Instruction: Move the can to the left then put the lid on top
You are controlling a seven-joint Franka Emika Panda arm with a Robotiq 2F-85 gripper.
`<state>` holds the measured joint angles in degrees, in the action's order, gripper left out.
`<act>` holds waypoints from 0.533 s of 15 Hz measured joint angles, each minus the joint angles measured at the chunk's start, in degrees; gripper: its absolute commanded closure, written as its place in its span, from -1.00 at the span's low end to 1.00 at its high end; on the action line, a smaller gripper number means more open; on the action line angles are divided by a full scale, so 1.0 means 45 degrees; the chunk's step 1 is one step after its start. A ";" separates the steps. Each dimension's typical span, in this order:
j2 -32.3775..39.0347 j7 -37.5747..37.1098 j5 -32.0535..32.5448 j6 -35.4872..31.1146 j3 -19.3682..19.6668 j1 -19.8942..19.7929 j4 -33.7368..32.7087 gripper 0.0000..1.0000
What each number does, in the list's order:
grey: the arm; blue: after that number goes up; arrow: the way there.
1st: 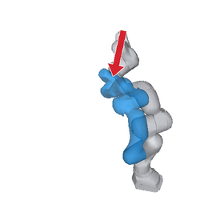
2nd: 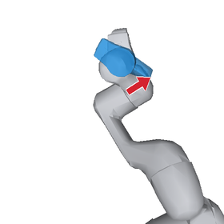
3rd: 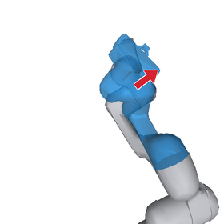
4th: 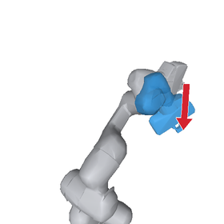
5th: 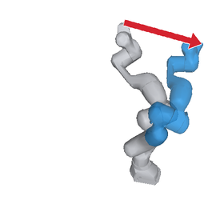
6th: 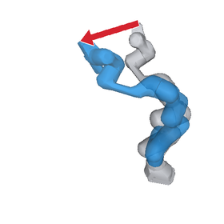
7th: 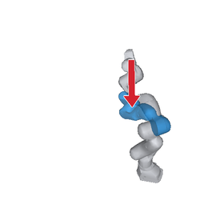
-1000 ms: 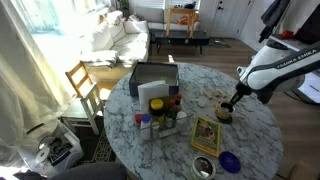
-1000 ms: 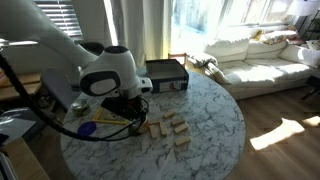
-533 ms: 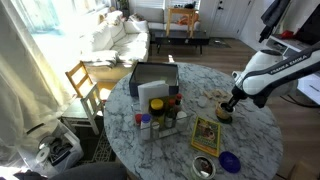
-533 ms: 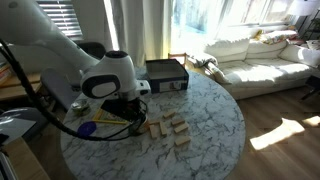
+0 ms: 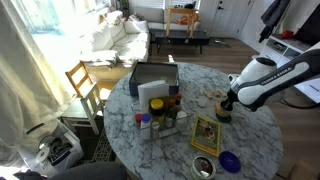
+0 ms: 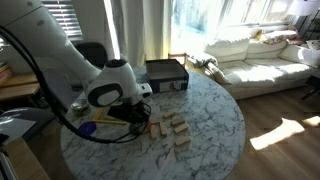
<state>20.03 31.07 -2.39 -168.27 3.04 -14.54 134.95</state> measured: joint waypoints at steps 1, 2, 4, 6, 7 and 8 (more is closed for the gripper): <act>0.0070 -0.0126 0.0252 -0.0041 0.0035 -0.0004 -0.0042 0.45; 0.0079 -0.0263 0.0493 -0.0041 0.0075 -0.0004 -0.0076 0.33; 0.0110 -0.0560 0.0948 -0.0041 0.0212 0.0004 -0.0148 0.03; 0.0134 -0.0838 0.1344 -0.0041 0.0382 0.0036 -0.0220 -0.16; 0.0146 -0.0949 0.1501 -0.0041 0.0450 0.0045 -0.0251 0.81; 0.0157 -0.1052 0.1653 -0.0041 0.0512 0.0058 -0.0273 0.82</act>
<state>20.74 26.33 5.05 -168.46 5.34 -14.28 133.72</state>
